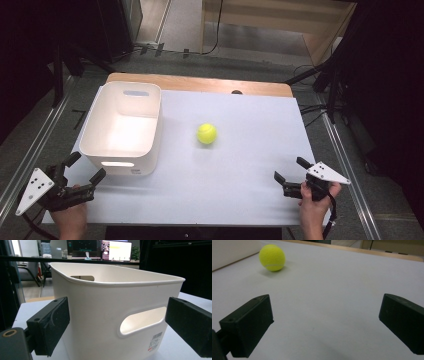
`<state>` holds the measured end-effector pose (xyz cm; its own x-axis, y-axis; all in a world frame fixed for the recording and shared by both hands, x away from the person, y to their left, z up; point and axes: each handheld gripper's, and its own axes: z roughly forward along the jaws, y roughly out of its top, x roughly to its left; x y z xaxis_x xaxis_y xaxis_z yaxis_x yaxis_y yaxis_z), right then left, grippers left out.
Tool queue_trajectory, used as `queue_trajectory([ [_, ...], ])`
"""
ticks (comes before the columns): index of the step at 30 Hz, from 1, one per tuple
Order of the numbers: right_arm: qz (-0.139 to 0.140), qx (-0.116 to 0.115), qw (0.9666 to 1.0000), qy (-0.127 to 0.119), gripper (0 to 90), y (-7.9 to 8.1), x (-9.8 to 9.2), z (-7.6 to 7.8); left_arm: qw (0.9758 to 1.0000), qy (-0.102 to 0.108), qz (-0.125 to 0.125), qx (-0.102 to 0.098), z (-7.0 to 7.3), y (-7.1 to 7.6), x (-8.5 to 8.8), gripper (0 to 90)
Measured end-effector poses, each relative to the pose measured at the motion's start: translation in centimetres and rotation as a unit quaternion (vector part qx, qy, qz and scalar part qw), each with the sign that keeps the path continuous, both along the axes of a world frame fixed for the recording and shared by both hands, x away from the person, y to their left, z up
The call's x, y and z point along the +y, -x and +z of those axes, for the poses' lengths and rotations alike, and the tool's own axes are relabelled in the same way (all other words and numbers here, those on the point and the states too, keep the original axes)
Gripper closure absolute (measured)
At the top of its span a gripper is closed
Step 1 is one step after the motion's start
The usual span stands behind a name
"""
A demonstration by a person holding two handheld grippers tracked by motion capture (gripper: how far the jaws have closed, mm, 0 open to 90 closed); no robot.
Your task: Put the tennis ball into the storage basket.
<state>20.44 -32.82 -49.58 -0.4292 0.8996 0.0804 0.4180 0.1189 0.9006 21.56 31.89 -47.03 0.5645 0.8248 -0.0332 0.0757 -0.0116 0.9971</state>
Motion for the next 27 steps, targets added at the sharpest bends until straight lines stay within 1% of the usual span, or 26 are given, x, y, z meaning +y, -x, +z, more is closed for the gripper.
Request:
queue_trajectory([
  [2, 0.011, 0.007, 0.9999, 0.006, 0.0, -0.2, 0.4, 0.3, 1.0000, 0.000, -0.001, 0.000, 0.0, 0.0, 0.0, 5.8],
  [5, 0.023, 0.010, 0.9995, 0.017, 0.0, -0.6, 0.9, 0.7, 1.0000, -0.004, 0.002, 0.001, 0.0, -0.1, -0.1, 5.8],
  [8, 0.025, 0.016, 0.9993, 0.023, 0.0, -1.0, 1.3, 1.2, 1.0000, -0.005, 0.003, 0.001, 0.0, -0.1, -0.2, 5.8],
  [10, 0.031, 0.022, 0.9988, 0.031, 0.0, -1.6, 1.5, 1.8, 1.0000, -0.004, 0.003, 0.002, -0.1, -0.1, -0.2, 5.8],
  [14, 0.039, 0.026, 0.9983, 0.036, 0.0, -2.1, 1.9, 2.3, 1.0000, -0.007, 0.003, 0.002, -0.1, 0.0, -0.2, 5.8],
  [16, 0.047, 0.028, 0.9977, 0.041, 0.0, -2.7, 2.4, 2.8, 1.0000, -0.006, 0.002, 0.001, -0.1, 0.0, -0.2, 5.8],
  [18, 0.048, 0.029, 0.9975, 0.043, 0.0, -2.9, 2.6, 3.0, 1.0000, -0.005, 0.004, 0.001, -0.1, 0.1, -0.1, 5.8],
  [21, 0.058, 0.033, 0.9965, 0.051, 0.0, -3.6, 3.3, 3.3, 1.0000, -0.002, 0.001, -0.001, -0.1, 0.1, 0.0, 5.8],
  [22, 0.065, 0.037, 0.9955, 0.059, 0.0, -4.1, 3.8, 3.5, 1.0000, -0.002, 0.001, 0.000, -0.1, 0.2, 0.0, 5.8],
  [24, 0.064, 0.039, 0.9952, 0.063, 0.0, -4.4, 4.0, 3.6, 1.0000, -0.002, 0.001, 0.001, -0.1, 0.2, 0.0, 5.8],
  [27, 0.068, 0.049, 0.9941, 0.068, 0.0, -5.1, 4.6, 3.9, 1.0000, -0.001, -0.002, 0.001, -0.1, 0.2, 0.1, 5.8],
])
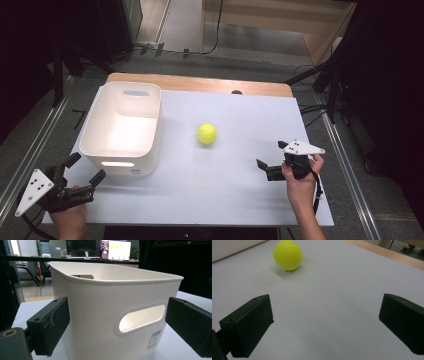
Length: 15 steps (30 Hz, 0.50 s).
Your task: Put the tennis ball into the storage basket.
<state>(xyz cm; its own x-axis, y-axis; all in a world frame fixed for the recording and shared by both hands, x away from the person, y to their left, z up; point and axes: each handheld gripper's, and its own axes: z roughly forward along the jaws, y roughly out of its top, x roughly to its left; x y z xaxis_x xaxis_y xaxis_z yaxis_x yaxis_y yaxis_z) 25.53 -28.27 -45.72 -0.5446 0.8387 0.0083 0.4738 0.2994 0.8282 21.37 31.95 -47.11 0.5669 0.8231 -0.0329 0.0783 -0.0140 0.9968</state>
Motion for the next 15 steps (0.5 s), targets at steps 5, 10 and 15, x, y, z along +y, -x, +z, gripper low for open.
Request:
queue_trajectory([
  [5, 0.011, 0.012, 0.9998, 0.007, 0.0, -1.2, 0.8, 0.2, 1.0000, -0.001, -0.001, 0.001, 0.0, 0.0, 0.0, 5.8],
  [10, 0.028, 0.026, 0.9991, 0.018, 0.0, -2.0, 1.6, 0.3, 1.0000, -0.001, -0.001, 0.001, 0.0, 0.0, 0.0, 5.8],
  [15, 0.045, 0.038, 0.9977, 0.033, 0.0, -2.9, 2.4, 0.6, 1.0000, 0.001, -0.001, 0.000, 0.0, 0.0, 0.0, 5.8],
])
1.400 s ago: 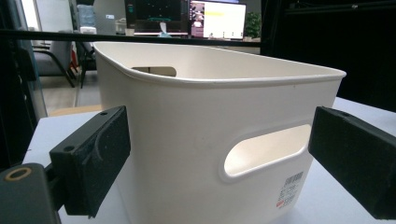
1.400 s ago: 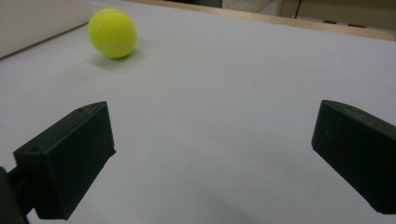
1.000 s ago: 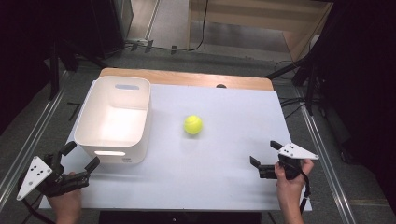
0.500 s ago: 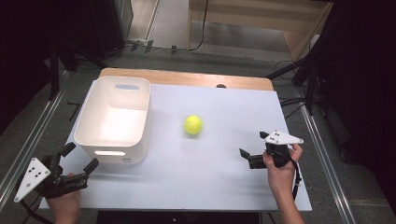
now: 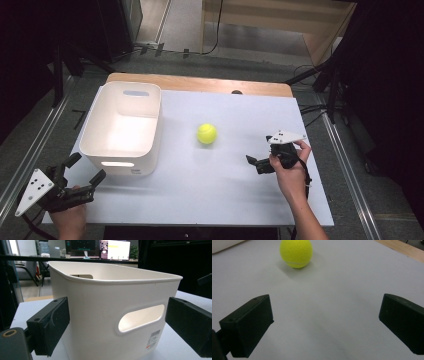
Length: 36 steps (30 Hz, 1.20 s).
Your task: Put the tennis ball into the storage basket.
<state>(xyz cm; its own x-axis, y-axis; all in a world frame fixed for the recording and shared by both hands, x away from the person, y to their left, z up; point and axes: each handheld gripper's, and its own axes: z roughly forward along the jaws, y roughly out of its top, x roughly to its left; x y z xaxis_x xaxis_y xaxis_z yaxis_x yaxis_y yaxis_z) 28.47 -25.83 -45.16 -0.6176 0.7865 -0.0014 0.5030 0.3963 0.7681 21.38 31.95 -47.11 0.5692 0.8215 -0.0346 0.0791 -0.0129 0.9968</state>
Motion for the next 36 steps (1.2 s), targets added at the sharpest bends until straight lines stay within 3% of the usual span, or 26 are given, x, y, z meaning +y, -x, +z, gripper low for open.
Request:
queue_trajectory([
  [14, 0.035, 0.030, 0.9986, 0.027, 0.0, -2.2, 2.2, 0.5, 1.0000, 0.002, -0.001, 0.000, 0.0, 0.0, 0.0, 5.8],
  [22, 0.051, 0.058, 0.9959, 0.046, 0.0, -3.5, 3.2, 0.6, 1.0000, 0.001, -0.002, 0.000, 0.0, 0.0, 0.0, 5.8],
  [36, 0.075, 0.081, 0.9916, 0.067, 0.0, -5.2, 4.9, 0.6, 1.0000, 0.002, -0.002, 0.000, 0.0, 0.0, 0.0, 5.8],
])
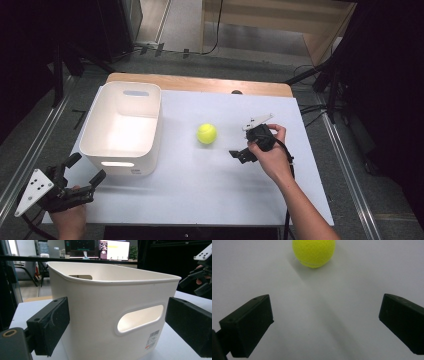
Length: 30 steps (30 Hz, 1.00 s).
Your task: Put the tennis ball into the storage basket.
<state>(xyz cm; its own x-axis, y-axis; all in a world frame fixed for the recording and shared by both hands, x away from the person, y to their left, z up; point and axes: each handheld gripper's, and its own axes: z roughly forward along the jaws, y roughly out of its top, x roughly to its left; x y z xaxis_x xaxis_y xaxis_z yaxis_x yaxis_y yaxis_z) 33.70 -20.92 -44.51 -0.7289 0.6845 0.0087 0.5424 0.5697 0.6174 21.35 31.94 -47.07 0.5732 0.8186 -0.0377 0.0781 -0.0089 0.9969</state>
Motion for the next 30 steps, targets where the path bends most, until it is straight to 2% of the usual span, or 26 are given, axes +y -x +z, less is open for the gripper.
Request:
queue_trajectory([
  [13, 0.020, 0.033, 0.9992, 0.016, 0.0, -1.6, 1.6, -0.1, 1.0000, 0.001, -0.001, 0.000, 0.0, 0.0, 0.0, 5.8],
  [30, 0.042, 0.042, 0.9977, 0.034, 0.0, -3.0, 3.2, 0.0, 1.0000, 0.001, -0.002, 0.000, 0.0, 0.0, 0.0, 5.8],
])
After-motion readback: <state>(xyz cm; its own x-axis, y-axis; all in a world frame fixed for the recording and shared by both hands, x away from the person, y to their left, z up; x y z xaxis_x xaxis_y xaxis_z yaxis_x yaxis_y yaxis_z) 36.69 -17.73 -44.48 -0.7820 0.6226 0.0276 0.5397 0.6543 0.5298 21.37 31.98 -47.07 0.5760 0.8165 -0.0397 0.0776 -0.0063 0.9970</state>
